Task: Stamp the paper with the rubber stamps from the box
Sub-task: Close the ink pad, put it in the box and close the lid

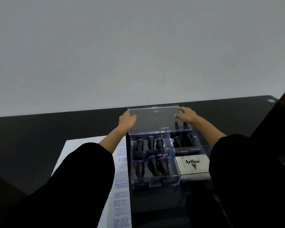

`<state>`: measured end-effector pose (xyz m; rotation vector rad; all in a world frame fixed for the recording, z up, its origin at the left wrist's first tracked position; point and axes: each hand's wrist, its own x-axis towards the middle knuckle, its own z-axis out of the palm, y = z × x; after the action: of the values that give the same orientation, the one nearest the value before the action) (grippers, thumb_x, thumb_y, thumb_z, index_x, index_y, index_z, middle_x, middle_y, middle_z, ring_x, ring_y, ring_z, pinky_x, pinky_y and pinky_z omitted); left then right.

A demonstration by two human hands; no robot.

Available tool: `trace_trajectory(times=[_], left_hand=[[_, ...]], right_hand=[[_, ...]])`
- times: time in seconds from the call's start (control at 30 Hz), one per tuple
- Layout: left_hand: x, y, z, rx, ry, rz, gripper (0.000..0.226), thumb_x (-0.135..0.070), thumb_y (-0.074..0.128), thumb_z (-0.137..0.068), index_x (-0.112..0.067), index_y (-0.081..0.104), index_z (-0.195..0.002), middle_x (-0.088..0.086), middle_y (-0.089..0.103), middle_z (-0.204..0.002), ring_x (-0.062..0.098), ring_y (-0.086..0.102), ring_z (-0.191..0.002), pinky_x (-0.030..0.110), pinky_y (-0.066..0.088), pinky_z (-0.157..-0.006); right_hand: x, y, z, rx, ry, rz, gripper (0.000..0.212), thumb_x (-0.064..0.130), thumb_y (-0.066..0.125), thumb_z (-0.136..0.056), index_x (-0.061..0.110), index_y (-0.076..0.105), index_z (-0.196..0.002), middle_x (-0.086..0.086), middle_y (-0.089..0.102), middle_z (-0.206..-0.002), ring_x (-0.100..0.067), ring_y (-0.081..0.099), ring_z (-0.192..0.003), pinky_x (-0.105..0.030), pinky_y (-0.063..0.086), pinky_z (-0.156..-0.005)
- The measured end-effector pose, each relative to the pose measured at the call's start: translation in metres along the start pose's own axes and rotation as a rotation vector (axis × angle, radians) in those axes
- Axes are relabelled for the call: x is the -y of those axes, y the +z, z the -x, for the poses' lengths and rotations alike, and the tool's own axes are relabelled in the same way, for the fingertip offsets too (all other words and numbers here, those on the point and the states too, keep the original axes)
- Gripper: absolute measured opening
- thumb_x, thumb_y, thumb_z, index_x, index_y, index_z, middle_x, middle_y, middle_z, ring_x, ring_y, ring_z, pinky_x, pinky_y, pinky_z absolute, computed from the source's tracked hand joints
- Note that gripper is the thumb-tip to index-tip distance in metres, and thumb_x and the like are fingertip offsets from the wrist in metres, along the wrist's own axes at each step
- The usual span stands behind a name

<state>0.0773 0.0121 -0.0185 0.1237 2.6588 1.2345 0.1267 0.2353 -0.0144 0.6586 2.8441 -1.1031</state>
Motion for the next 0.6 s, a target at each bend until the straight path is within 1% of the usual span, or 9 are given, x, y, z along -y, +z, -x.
trace_trajectory(times=[0.07, 0.17, 0.3, 0.47, 0.5, 0.53, 0.57, 0.6], left_hand=[[-0.004, -0.006, 0.004, -0.026, 0.011, 0.025, 0.046, -0.016, 0.038, -0.095, -0.006, 0.038, -0.139, 0.015, 0.043, -0.142, 0.03, 0.046, -0.125, 0.035, 0.038, -0.1], [-0.014, -0.016, 0.011, -0.064, 0.025, 0.053, 0.05, -0.015, 0.037, -0.097, -0.007, 0.026, -0.146, 0.013, 0.037, -0.147, 0.027, 0.044, -0.128, 0.033, 0.035, -0.103], [-0.029, -0.028, 0.029, -0.095, 0.077, 0.056, 0.048, -0.015, 0.035, -0.099, -0.008, 0.026, -0.146, 0.012, 0.034, -0.15, 0.027, 0.044, -0.129, 0.033, 0.035, -0.106], [-0.035, -0.037, 0.06, -0.115, 0.12, 0.049, 0.046, -0.014, 0.035, -0.098, -0.008, 0.031, -0.144, 0.012, 0.034, -0.15, 0.028, 0.041, -0.131, 0.034, 0.033, -0.108], [-0.036, -0.037, 0.068, -0.115, 0.12, 0.049, 0.046, -0.013, 0.035, -0.098, -0.008, 0.032, -0.143, 0.012, 0.035, -0.149, 0.028, 0.044, -0.128, 0.034, 0.034, -0.107], [-0.037, -0.037, 0.076, -0.115, 0.118, 0.051, 0.045, -0.013, 0.035, -0.098, -0.008, 0.033, -0.143, 0.012, 0.036, -0.148, 0.028, 0.049, -0.121, 0.034, 0.036, -0.105], [-0.037, -0.036, 0.084, -0.114, 0.118, 0.053, 0.045, -0.013, 0.035, -0.098, -0.008, 0.033, -0.143, 0.013, 0.038, -0.147, 0.025, 0.054, -0.108, 0.033, 0.038, -0.103], [-0.037, -0.035, 0.092, -0.114, 0.122, 0.055, 0.045, -0.013, 0.035, -0.098, -0.008, 0.034, -0.142, 0.013, 0.04, -0.145, 0.02, 0.054, -0.092, 0.033, 0.04, -0.1]], right_hand=[[0.001, -0.004, 0.004, -0.055, -0.025, -0.067, 0.055, 0.017, 0.053, -0.093, 0.01, 0.033, -0.144, -0.011, 0.029, -0.152, -0.029, 0.03, -0.139, -0.035, 0.026, -0.112], [0.008, -0.009, 0.012, -0.128, -0.063, -0.162, 0.053, 0.012, 0.053, -0.092, 0.011, 0.036, -0.143, -0.009, 0.032, -0.151, -0.027, 0.033, -0.138, -0.036, 0.028, -0.112], [0.021, -0.024, 0.029, -0.199, -0.085, -0.235, 0.052, 0.011, 0.052, -0.092, 0.013, 0.038, -0.142, -0.008, 0.036, -0.149, -0.027, 0.036, -0.136, -0.035, 0.03, -0.111], [0.026, -0.042, 0.066, -0.223, -0.081, -0.28, 0.05, 0.011, 0.051, -0.092, 0.015, 0.04, -0.141, -0.01, 0.037, -0.148, -0.027, 0.037, -0.135, -0.035, 0.032, -0.109], [0.025, -0.044, 0.075, -0.226, -0.078, -0.282, 0.05, 0.011, 0.051, -0.092, 0.015, 0.04, -0.141, -0.01, 0.037, -0.148, -0.027, 0.038, -0.134, -0.035, 0.032, -0.109], [0.024, -0.046, 0.084, -0.227, -0.078, -0.283, 0.05, 0.011, 0.051, -0.092, 0.015, 0.04, -0.141, -0.01, 0.038, -0.147, -0.027, 0.038, -0.134, -0.036, 0.033, -0.109], [0.022, -0.047, 0.093, -0.227, -0.077, -0.284, 0.05, 0.01, 0.051, -0.092, 0.014, 0.04, -0.141, -0.011, 0.039, -0.146, -0.028, 0.04, -0.133, -0.036, 0.035, -0.109], [0.02, -0.048, 0.102, -0.229, -0.077, -0.281, 0.051, 0.01, 0.05, -0.091, 0.014, 0.039, -0.141, -0.011, 0.04, -0.146, -0.028, 0.041, -0.132, -0.037, 0.037, -0.109]])
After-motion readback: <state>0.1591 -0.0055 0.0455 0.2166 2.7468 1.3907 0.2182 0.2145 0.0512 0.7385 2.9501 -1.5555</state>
